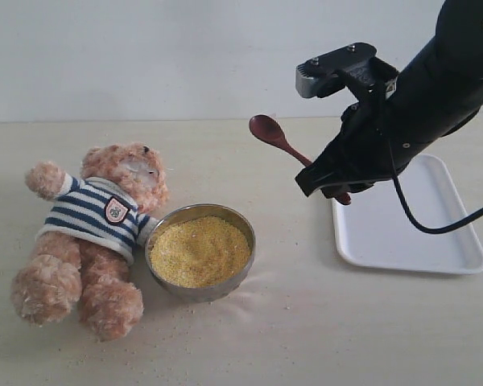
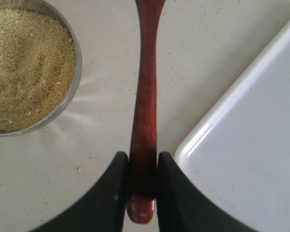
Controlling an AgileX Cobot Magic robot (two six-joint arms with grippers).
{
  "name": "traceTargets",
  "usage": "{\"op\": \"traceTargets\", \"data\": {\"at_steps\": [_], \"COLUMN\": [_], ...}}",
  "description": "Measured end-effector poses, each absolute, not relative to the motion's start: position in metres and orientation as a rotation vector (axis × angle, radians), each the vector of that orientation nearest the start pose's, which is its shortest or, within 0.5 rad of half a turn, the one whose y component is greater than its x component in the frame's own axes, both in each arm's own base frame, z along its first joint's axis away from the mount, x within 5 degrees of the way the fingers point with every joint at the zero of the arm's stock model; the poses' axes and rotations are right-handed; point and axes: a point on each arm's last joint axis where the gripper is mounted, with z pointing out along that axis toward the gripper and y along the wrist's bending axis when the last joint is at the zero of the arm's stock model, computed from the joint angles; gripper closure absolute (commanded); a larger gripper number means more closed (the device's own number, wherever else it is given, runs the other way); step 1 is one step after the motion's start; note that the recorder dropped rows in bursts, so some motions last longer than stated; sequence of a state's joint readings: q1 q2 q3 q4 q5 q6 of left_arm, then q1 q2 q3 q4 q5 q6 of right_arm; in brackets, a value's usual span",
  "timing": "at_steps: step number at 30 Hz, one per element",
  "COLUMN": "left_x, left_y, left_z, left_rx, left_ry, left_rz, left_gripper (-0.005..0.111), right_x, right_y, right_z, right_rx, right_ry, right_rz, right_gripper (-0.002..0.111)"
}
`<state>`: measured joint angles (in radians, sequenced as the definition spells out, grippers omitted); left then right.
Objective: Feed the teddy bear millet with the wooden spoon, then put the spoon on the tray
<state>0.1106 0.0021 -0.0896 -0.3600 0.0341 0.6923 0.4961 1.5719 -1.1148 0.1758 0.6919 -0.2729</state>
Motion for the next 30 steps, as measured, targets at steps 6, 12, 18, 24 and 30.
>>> {"op": "traceTargets", "data": {"at_steps": [6, 12, 18, 24, 30], "left_x": [0.056, 0.056, 0.056, 0.056, 0.056], "left_y": [0.004, 0.001, -0.001, -0.003, -0.005], "left_z": [0.212, 0.199, 0.194, 0.192, 0.193], "left_rx": [0.179, 0.220, 0.238, 0.205, 0.137], "left_ry": [1.531, 1.641, 1.692, 1.717, 1.708], "left_rz": [0.327, 0.277, 0.250, 0.195, 0.107], "left_gripper": [0.102, 0.102, 0.102, 0.102, 0.102], "right_x": [0.281, 0.281, 0.281, 0.281, 0.281], "right_y": [0.164, 0.164, 0.164, 0.164, 0.164], "right_z": [0.257, 0.257, 0.257, 0.256, 0.256], "right_rx": [-0.859, -0.859, -0.859, -0.861, -0.861], "right_ry": [2.497, 2.497, 2.497, 2.501, 2.502], "right_rz": [0.270, 0.270, 0.270, 0.270, 0.270], "right_gripper": [0.108, 0.108, 0.108, 0.108, 0.108]}}
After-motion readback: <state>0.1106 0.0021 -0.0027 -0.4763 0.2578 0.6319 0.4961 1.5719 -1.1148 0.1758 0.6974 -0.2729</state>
